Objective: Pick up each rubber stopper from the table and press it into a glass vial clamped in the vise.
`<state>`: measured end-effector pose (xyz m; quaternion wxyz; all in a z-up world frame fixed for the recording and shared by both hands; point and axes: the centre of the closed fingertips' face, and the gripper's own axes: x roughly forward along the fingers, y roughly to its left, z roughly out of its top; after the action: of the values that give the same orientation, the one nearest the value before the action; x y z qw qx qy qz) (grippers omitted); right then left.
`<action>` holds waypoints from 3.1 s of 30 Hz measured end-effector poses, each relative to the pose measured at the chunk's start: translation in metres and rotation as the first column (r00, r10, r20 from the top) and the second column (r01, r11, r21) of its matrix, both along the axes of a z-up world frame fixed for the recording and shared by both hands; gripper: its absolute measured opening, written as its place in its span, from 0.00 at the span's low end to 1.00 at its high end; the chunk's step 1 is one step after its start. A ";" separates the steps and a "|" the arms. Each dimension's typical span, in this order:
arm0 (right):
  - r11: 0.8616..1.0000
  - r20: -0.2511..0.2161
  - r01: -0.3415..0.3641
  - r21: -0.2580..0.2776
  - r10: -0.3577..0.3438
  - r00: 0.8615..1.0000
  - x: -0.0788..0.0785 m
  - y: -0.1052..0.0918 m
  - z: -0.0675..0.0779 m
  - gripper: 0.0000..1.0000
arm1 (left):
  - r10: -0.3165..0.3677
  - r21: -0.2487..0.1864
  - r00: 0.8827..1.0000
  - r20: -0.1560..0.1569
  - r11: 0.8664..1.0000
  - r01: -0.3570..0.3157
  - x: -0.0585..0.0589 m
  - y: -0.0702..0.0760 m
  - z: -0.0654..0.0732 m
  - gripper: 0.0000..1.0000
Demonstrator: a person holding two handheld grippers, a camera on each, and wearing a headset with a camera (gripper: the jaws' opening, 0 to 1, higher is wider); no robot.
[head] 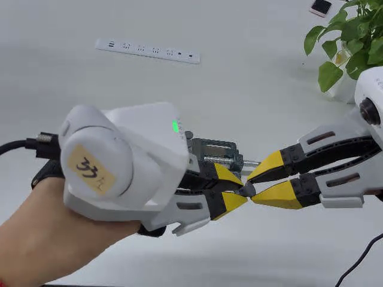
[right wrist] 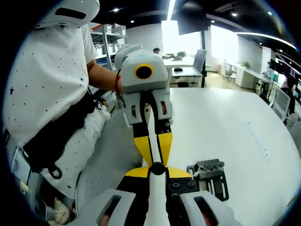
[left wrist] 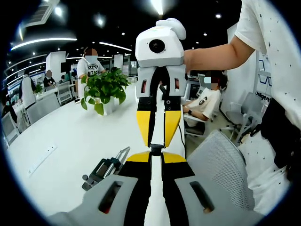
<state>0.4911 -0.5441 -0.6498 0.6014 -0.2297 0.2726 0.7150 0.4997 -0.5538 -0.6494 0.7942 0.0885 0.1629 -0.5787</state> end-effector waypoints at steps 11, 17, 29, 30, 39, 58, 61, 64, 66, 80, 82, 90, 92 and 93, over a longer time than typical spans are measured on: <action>1.000 0.003 0.003 -0.011 -0.003 1.000 0.000 0.000 -0.001 0.06 | 0.000 -0.015 1.000 -0.003 1.000 -0.001 0.000 0.001 -0.002 0.04; 1.000 -0.005 0.001 -0.023 -0.001 1.000 -0.003 0.003 -0.004 0.05 | -0.002 -0.019 1.000 0.000 1.000 0.002 -0.003 0.004 -0.006 0.04; 0.999 -0.017 -0.005 -0.043 0.004 1.000 0.001 0.013 -0.010 0.05 | 0.016 -0.029 1.000 0.010 0.999 -0.016 -0.003 0.014 -0.009 0.07; 0.999 -0.018 -0.006 -0.046 0.005 1.000 0.002 0.013 -0.010 0.05 | 0.019 -0.031 1.000 0.010 0.999 -0.019 -0.002 0.016 -0.009 0.09; 0.997 -0.005 0.019 -0.077 -0.019 1.000 0.019 0.017 -0.012 0.05 | 0.113 -0.035 0.994 0.006 0.993 -0.112 0.011 0.047 -0.019 0.22; 0.981 0.037 0.124 -0.152 -0.119 0.992 0.072 0.049 -0.036 0.05 | 0.212 -0.016 0.977 0.019 0.977 -0.212 0.034 0.108 -0.057 0.63; 0.974 0.042 0.137 -0.181 -0.132 0.990 0.080 0.054 -0.045 0.05 | 0.206 -0.017 0.978 0.021 0.978 -0.206 0.035 0.113 -0.065 0.72; 0.967 0.044 0.150 -0.206 -0.144 0.989 0.087 0.058 -0.054 0.05 | 0.208 -0.022 0.978 0.023 0.978 -0.208 0.037 0.118 -0.069 0.80; 0.961 0.046 0.162 -0.226 -0.155 0.987 0.092 0.059 -0.061 0.05 | 0.204 -0.032 0.979 0.031 0.979 -0.203 0.038 0.120 -0.071 0.86; 0.916 0.059 0.152 -0.372 -0.140 0.988 0.106 0.062 -0.112 0.05 | 0.180 -0.051 0.983 0.019 0.982 -0.179 0.041 0.125 -0.087 0.99; 0.912 0.061 0.152 -0.380 -0.139 0.988 0.108 0.063 -0.117 0.05 | 0.178 -0.052 0.984 0.025 0.983 -0.176 0.041 0.125 -0.087 0.99; 0.892 0.070 0.135 -0.432 -0.116 0.991 0.108 0.061 -0.132 0.05 | 0.183 -0.067 0.983 0.024 0.981 -0.181 0.042 0.126 -0.089 0.99; 0.888 0.074 0.133 -0.440 -0.112 0.991 0.109 0.061 -0.135 0.05 | 0.185 -0.067 0.983 0.023 0.981 -0.183 0.042 0.126 -0.090 0.99; 0.885 0.074 0.132 -0.446 -0.111 0.991 0.109 0.061 -0.137 0.05 | 0.184 -0.067 0.983 0.022 0.981 -0.183 0.042 0.126 -0.090 0.99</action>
<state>0.6004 -0.4835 -0.7864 0.5818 -0.3615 0.4303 0.5879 0.5418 -0.4277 -0.7398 0.8488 0.0552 0.1403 -0.5067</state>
